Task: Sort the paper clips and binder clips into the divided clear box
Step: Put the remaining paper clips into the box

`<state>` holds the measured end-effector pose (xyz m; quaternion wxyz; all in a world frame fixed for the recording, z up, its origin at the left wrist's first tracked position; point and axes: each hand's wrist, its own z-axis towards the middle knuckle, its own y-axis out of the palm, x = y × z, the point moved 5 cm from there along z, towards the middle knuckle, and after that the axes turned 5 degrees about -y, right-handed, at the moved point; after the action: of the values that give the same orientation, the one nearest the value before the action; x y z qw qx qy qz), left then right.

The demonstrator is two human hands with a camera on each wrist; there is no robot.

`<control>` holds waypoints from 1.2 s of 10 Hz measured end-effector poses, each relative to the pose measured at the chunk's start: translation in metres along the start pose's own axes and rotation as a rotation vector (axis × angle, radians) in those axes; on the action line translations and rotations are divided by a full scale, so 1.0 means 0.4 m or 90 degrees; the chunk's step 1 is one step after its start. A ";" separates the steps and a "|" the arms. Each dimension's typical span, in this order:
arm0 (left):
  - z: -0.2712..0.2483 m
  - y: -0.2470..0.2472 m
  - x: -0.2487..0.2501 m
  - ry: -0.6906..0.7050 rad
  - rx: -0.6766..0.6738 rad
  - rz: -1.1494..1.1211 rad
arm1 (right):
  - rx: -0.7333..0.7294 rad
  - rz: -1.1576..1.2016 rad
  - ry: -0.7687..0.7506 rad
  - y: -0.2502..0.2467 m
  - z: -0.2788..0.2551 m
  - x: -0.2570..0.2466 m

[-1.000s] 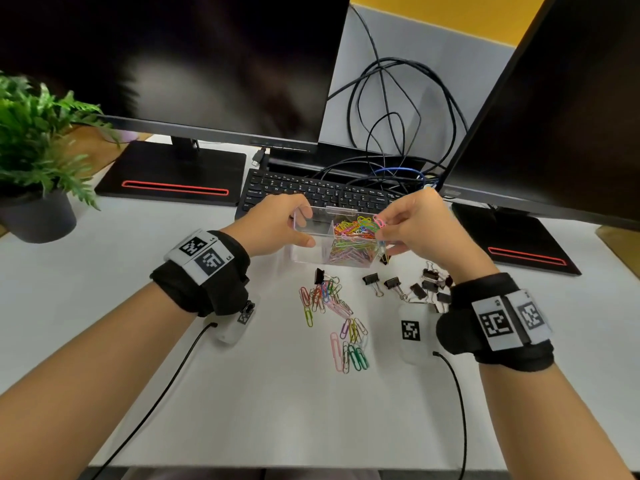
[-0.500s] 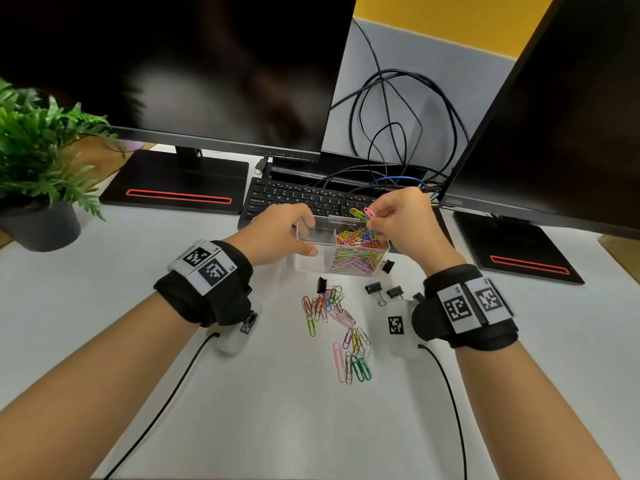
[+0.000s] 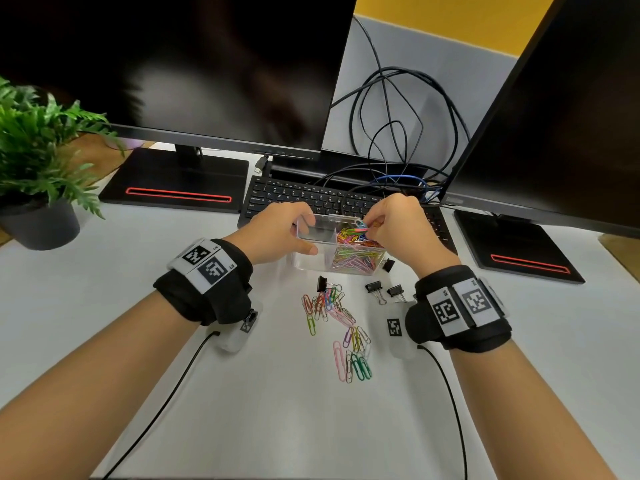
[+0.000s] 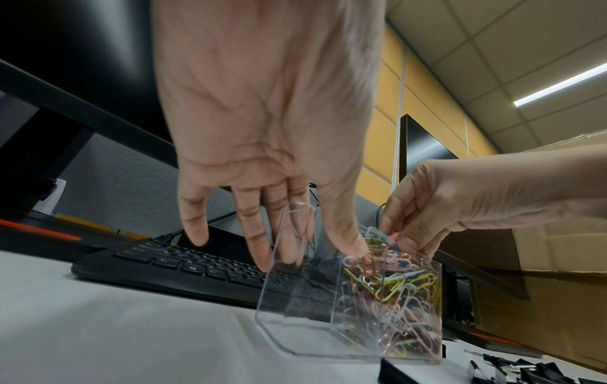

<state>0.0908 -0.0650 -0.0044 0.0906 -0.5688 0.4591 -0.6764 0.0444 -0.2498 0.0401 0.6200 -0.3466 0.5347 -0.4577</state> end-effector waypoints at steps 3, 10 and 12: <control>0.001 -0.001 -0.001 0.004 0.002 0.001 | 0.016 0.052 0.015 -0.036 -0.018 -0.009; 0.002 0.000 -0.001 0.000 0.001 -0.004 | 0.013 0.120 -0.018 -0.031 -0.053 -0.009; 0.001 0.000 0.001 0.001 0.004 -0.001 | -0.034 0.007 -0.133 0.033 -0.031 -0.064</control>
<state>0.0910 -0.0654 -0.0039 0.0914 -0.5683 0.4569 -0.6782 0.0345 -0.2206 0.0344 0.6653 -0.4059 0.4813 -0.4013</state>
